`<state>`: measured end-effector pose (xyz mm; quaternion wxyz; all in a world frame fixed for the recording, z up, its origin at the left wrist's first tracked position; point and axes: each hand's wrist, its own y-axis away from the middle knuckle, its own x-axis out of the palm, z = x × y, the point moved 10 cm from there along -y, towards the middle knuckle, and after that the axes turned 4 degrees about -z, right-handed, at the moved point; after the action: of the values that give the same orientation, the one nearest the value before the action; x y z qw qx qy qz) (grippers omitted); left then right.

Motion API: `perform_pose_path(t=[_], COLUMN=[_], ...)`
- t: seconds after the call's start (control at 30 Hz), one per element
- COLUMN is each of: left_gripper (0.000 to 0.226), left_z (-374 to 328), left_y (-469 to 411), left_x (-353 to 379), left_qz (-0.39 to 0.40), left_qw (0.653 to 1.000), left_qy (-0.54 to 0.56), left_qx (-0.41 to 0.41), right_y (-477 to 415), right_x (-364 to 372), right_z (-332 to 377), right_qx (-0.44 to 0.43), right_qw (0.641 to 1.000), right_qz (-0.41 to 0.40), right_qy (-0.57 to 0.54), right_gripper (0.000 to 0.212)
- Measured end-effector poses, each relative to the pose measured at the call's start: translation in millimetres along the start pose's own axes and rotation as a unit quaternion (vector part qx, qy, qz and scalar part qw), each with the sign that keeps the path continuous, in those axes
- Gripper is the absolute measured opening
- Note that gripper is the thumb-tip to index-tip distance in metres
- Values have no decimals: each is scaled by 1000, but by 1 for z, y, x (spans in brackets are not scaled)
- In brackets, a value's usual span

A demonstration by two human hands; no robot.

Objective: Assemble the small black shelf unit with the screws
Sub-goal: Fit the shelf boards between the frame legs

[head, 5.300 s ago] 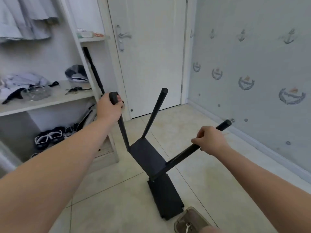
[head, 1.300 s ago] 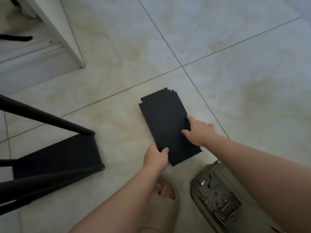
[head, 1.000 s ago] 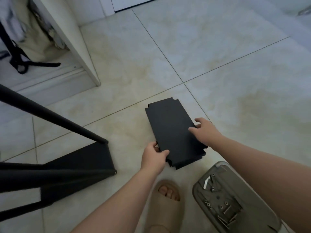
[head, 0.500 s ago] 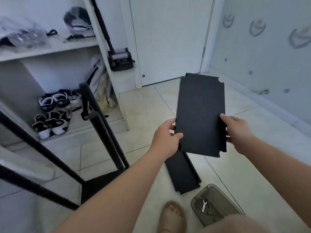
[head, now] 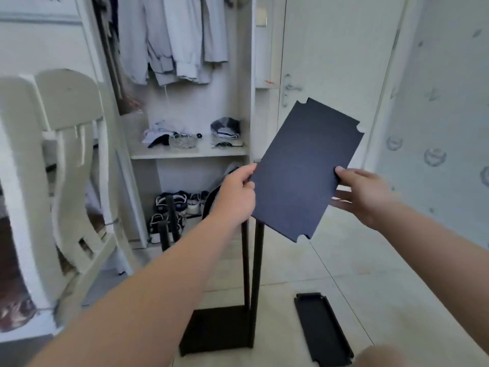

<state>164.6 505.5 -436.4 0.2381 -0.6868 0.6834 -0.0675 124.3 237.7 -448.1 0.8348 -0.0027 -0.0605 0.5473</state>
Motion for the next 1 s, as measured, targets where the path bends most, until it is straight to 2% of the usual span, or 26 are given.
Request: perform_pose_path(t=[0.2, 0.3, 0.4, 0.43, 0.47, 0.53, 0.6, 0.67, 0.77, 0.87, 1.0], left_gripper=[68, 42, 15, 7, 11, 22, 27, 30, 37, 38, 22], left_z=[2, 12, 5, 1, -1, 14, 43, 78, 125, 161, 190], left_y=[-2, 3, 21, 27, 32, 38, 48, 56, 52, 42, 33], left_x=[-126, -171, -196, -196, -189, -159, -118, -94, -81, -83, -83], left_qz=[-65, -114, -191, -194, -176, -73, 47, 81, -9, -134, -222], left_qw=[996, 987, 965, 964, 967, 986, 990, 979, 956, 908, 874], left_qy=[-54, -113, -181, -183, -184, -146, -89, -38, 109, 253, 294], left_qx=[-4, -29, -8, 6, 15, -14, -95, -184, -273, -304, -316], right_y=[31, 44, 48, 47, 46, 42, 38, 35, 32, 29, 23], right_x=[109, 144, 165, 171, 175, 184, 192, 200, 213, 223, 228], right_z=[5, -7, -21, -25, -29, -37, -45, -57, -84, -118, -161], right_qx=[34, 45, 52, 52, 52, 54, 57, 64, 89, 114, 154], right_qw=[992, 989, 989, 988, 987, 983, 978, 973, 962, 951, 936], right_qz=[117, 124, 96, 86, 75, 54, 37, 25, 21, 22, 11], right_qy=[-36, -62, -103, -117, -133, -165, -198, -222, -259, -287, -317], right_gripper=[29, 27, 18, 19, 22, 29, 25, 12, 14, 23, 30])
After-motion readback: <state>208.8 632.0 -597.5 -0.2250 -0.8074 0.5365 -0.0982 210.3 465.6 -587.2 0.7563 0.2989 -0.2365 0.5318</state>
